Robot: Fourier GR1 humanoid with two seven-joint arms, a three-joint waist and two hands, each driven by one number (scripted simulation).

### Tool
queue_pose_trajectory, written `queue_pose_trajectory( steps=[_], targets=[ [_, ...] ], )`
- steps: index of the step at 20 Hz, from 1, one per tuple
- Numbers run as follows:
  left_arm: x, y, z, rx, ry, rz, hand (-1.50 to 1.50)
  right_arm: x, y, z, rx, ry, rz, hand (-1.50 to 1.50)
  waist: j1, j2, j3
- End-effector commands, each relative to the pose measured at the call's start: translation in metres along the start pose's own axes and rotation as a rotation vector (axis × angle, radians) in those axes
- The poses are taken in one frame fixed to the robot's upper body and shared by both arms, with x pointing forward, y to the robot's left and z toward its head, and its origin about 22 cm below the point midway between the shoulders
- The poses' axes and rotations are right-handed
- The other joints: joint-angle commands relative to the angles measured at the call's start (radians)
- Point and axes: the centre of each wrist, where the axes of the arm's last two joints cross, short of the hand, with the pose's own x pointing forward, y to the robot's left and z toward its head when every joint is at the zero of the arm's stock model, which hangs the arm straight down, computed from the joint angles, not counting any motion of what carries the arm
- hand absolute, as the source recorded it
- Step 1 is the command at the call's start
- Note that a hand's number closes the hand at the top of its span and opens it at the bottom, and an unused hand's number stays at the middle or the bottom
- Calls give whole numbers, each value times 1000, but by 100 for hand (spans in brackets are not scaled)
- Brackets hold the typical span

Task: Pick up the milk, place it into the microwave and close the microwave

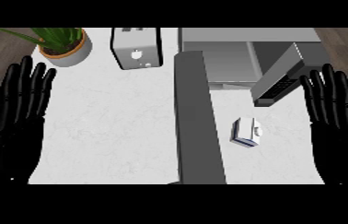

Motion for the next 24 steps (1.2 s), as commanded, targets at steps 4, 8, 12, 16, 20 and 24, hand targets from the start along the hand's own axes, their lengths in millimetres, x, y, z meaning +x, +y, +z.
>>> queue_pose_trajectory(
  steps=[4, 8, 12, 16, 20, 24],
  targets=[
    [-6, -18, 10, 37, -12, -3, -150, 5, 1, 23, -34, 21, 30, -150, 20, -8, 31],
    [-14, -29, 21, 184, 128, 132, -150, 24, -4, 39, 75, 9, -9, -150, 16, -9, 30],
    [4, -33, 59, 199, 123, 129, -150, 26, 8, 58, 48, 42, -17, -150, 24, -10, 30],
    [4, -40, 80, 192, 133, 142, -150, 40, 9, 79, 50, 52, 9, -150, 20, -10, 30],
    [13, -5, 110, 190, 116, 138, -150, 38, 15, 85, 35, 40, 38, -150, 27, -10, 30],
    [5, -5, 114, 180, 132, 142, -150, 27, 19, 98, 56, 52, 105, -150, 23, -9, 30]
  ],
)
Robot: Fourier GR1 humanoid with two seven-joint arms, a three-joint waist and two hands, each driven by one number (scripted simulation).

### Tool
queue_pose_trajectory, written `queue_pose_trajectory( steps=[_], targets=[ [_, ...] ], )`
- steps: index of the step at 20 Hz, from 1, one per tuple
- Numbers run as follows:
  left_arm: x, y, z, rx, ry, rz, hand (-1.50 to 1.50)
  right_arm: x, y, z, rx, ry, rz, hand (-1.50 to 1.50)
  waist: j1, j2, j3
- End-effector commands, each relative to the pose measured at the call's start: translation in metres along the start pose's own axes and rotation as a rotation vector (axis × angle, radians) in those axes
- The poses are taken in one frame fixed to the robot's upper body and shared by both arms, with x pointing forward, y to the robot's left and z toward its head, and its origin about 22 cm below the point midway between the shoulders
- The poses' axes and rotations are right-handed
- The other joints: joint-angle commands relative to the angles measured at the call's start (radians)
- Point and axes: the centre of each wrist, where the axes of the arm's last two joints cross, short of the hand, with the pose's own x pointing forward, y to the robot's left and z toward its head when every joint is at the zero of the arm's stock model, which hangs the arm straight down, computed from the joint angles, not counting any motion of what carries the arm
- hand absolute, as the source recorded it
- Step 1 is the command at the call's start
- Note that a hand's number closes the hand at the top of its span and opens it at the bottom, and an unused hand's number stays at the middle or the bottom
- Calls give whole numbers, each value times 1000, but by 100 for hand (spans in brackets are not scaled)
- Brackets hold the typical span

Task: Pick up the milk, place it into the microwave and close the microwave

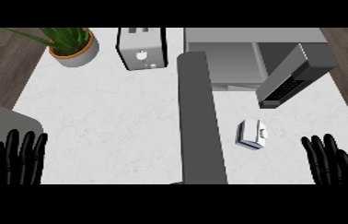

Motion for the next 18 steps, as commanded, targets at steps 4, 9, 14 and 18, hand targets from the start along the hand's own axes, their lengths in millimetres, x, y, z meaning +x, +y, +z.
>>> queue_pose_trajectory(
  steps=[4, 9, 14, 18],
  targets=[
    [14, 18, 35, -2, 13, -1, -150, -2, 13, -4, -22, 12, 53, -150, 8, 0, 0],
    [24, 26, 53, 9, 5, 4, -150, -22, 1, 0, -43, 45, 86, -150, 9, 0, 0],
    [25, 39, 66, -9, -4, -5, -150, -67, 9, -12, -49, 67, 102, -150, 14, 1, 0],
    [22, 42, 72, -3, 14, -31, -150, -71, 7, -12, -23, 86, 138, -150, 8, 2, 0]
  ],
)
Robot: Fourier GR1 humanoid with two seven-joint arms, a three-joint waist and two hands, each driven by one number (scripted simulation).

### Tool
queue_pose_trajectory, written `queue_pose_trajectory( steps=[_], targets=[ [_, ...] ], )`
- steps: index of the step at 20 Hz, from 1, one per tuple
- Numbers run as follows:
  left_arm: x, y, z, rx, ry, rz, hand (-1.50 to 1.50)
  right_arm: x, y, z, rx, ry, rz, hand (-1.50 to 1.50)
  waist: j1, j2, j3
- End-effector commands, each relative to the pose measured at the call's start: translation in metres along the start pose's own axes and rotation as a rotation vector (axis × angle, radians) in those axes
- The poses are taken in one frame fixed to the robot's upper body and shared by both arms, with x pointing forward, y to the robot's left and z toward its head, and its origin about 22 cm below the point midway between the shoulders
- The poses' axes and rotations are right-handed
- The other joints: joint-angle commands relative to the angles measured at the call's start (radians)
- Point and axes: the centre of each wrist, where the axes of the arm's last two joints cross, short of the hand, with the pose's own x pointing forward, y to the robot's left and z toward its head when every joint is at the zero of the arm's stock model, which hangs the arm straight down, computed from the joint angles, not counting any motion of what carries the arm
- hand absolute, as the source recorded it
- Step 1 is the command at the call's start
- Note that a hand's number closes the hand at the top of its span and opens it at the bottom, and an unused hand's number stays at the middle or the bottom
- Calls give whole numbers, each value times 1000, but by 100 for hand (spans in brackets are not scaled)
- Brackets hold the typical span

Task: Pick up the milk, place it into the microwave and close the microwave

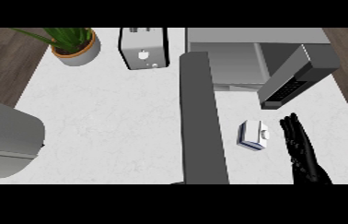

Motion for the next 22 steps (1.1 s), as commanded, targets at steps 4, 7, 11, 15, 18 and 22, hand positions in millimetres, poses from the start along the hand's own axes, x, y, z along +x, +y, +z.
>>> queue_pose_trajectory(
  steps=[4, 7, 11, 15, 18, 22],
  targets=[
    [-7, 20, 12, 7, -17, -7, -150, -39, 18, -13, 36, 36, 61, -150, 1, 1, 0],
    [-5, 21, 17, 15, -8, -15, -150, -53, -17, -33, 10, 43, 91, -150, 2, 1, 0],
    [8, 31, 30, -6, -12, -14, -150, -88, -12, -33, -34, 69, 104, -150, 8, 1, 0],
    [9, 27, 23, 3, -23, -4, -150, -106, -29, -26, -57, 105, 140, -150, -1, 2, 1],
    [10, 13, 45, -1, -5, 11, -150, -126, -22, -14, -63, 117, 166, -150, 7, 0, 1],
    [13, 38, 43, -6, -8, -11, -150, -139, -13, -23, -36, 121, 144, -150, 4, 1, 0]
  ],
)
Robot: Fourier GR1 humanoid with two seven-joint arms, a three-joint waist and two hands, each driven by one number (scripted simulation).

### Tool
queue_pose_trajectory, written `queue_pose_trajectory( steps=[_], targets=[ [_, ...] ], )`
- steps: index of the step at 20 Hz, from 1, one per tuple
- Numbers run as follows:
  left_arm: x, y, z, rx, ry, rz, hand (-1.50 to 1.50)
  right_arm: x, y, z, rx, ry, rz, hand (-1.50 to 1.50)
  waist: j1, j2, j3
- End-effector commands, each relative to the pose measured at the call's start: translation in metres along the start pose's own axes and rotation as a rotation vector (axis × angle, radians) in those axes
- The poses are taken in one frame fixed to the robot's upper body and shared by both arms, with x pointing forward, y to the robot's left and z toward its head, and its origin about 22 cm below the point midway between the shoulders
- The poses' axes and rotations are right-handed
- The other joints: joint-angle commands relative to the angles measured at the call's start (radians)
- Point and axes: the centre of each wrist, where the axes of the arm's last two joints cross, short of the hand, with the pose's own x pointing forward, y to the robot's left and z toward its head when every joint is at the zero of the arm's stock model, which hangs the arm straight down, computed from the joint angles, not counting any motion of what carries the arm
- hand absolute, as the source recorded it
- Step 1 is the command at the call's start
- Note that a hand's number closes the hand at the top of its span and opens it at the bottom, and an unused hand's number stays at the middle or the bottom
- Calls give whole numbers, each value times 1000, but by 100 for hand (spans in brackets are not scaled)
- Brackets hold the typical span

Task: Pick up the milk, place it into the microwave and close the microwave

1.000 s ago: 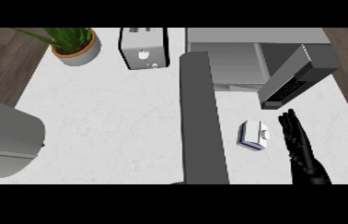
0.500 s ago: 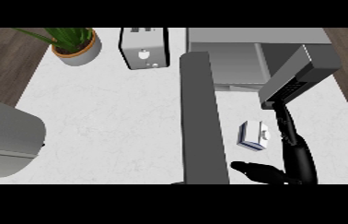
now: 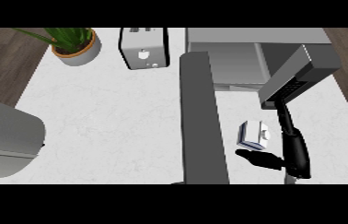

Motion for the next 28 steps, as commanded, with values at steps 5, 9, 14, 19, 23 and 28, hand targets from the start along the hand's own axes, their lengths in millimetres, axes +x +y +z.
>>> queue_pose_trajectory(
  steps=[5, 9, 14, 19, 23, 28],
  targets=[
    [12, 12, 14, 12, 1, 4, -150, -33, 17, 7, 99, 18, -36, -150, 4, -1, 0],
    [-2, 2, 16, 12, -14, -4, -150, -55, 13, 5, 102, 48, -46, -150, 2, 0, 0],
    [1, 1, 10, 11, -6, 8, -150, -78, 19, 29, 121, 60, 1, 150, 1, 1, 0],
    [-3, -5, 17, 11, 14, 22, -150, -91, 26, 20, 77, 50, 100, -150, 6, 1, 1],
    [12, 6, 5, 0, -4, 19, -150, -100, 11, 12, 81, 27, 197, 150, 4, 3, 1],
    [5, 24, 12, 12, -7, 8, -150, -113, 3, 14, 105, 54, 269, 150, 11, 5, 2]
  ],
)
